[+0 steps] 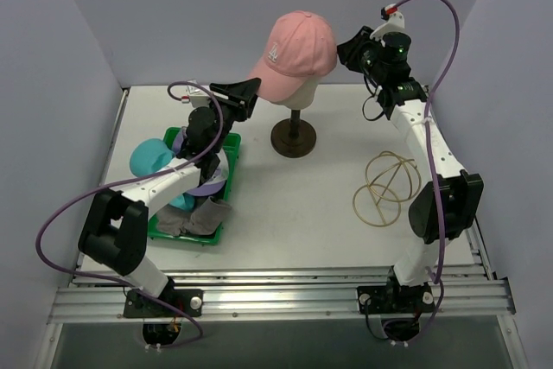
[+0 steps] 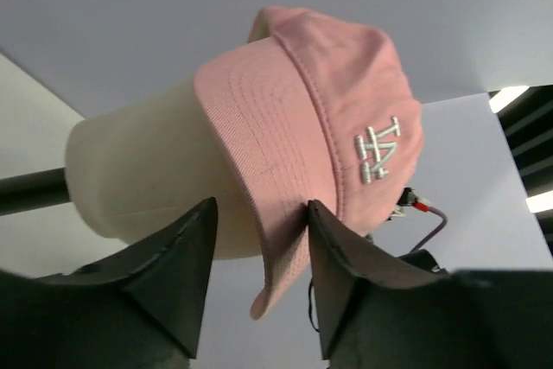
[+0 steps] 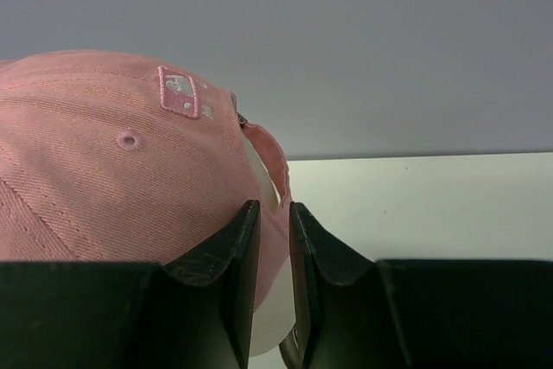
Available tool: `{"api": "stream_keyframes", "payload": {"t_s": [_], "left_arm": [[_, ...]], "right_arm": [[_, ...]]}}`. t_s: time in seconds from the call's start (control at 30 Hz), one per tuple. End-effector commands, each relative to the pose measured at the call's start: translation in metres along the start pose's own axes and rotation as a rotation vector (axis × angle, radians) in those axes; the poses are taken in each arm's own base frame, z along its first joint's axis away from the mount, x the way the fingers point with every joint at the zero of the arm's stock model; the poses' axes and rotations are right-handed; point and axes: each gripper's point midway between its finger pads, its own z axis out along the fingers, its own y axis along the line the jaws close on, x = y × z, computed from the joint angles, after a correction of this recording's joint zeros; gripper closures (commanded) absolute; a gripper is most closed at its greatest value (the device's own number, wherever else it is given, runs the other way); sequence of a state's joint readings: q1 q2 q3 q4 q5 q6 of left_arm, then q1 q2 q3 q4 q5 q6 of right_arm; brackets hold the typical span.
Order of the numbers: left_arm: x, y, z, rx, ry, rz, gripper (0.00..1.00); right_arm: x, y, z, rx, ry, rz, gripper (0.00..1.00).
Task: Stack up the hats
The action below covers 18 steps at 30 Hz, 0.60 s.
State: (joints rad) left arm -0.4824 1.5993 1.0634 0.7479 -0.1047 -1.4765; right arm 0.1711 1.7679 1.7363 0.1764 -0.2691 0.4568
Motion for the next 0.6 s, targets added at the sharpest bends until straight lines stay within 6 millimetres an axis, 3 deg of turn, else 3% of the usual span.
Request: {"api": "stream_keyframes", "payload": {"t_s": [0.0, 0.13, 0.2, 0.4, 0.53, 0.57], "left_arm": [[-0.004, 0.015, -0.004, -0.075, -0.011, 0.073, 0.43], [-0.013, 0.009, -0.011, -0.089, -0.045, 0.088, 0.29], [-0.019, 0.008, -0.016, -0.105, -0.063, 0.094, 0.05], [-0.037, 0.001, -0.03, -0.114, -0.122, 0.168, 0.06], [-0.052, -0.003, -0.04, -0.162, -0.137, 0.319, 0.06], [-0.056, 0.007, -0.046, -0.218, -0.133, 0.346, 0.06]], "right_arm": [[-0.007, 0.014, 0.004, -0.041, -0.019, -0.007, 0.83], [-0.015, 0.011, -0.002, -0.024, -0.029, -0.005, 0.83], [-0.017, 0.011, -0.003, -0.023, -0.031, -0.011, 0.83], [-0.015, 0.008, 0.0, -0.009, -0.01, -0.019, 0.83], [-0.007, 0.009, 0.006, -0.014, 0.013, -0.019, 0.83], [-0.006, 0.01, 0.007, -0.015, 0.014, -0.024, 0.84]]}}
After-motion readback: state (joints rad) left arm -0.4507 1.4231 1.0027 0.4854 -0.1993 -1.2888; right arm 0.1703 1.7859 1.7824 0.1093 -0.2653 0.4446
